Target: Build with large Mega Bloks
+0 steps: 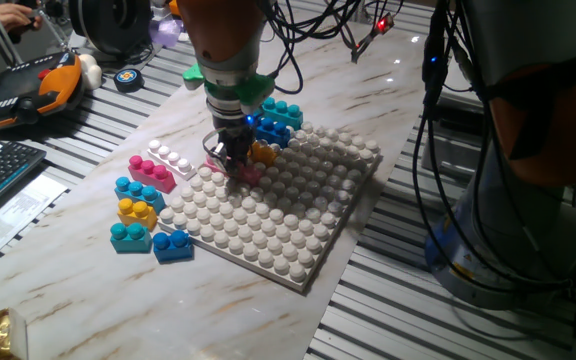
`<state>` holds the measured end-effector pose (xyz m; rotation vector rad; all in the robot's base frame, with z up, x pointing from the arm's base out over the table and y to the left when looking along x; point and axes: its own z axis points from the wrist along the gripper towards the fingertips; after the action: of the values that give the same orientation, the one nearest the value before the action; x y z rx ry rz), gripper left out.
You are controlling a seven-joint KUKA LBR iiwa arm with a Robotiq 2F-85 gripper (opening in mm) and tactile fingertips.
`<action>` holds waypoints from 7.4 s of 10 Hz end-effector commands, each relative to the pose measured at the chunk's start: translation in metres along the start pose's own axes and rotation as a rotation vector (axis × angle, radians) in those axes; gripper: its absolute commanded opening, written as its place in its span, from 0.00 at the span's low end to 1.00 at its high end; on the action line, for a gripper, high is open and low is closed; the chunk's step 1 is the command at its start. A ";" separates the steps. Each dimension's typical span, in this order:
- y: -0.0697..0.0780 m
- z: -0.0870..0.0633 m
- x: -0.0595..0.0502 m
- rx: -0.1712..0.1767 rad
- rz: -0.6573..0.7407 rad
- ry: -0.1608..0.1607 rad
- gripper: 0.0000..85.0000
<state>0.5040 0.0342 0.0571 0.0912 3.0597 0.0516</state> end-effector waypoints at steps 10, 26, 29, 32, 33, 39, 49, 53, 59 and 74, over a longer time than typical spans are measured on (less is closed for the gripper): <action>0.010 -0.037 -0.032 0.053 0.041 -0.017 0.58; 0.022 -0.016 -0.098 0.057 0.144 -0.063 0.56; 0.022 -0.016 -0.098 0.107 0.145 -0.065 0.55; 0.022 -0.016 -0.098 0.068 0.152 -0.085 0.55; 0.021 -0.014 -0.105 0.075 0.150 -0.090 0.56; 0.027 -0.003 -0.138 0.050 0.162 -0.095 0.56; 0.025 0.022 -0.146 0.016 0.143 -0.100 0.53; 0.025 0.026 -0.146 0.014 0.148 -0.095 0.51; 0.025 0.030 -0.147 0.009 0.158 -0.090 0.42; 0.044 -0.034 -0.097 0.043 0.088 -0.089 0.01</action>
<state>0.6007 0.0711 0.1000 0.2330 2.9608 -0.0090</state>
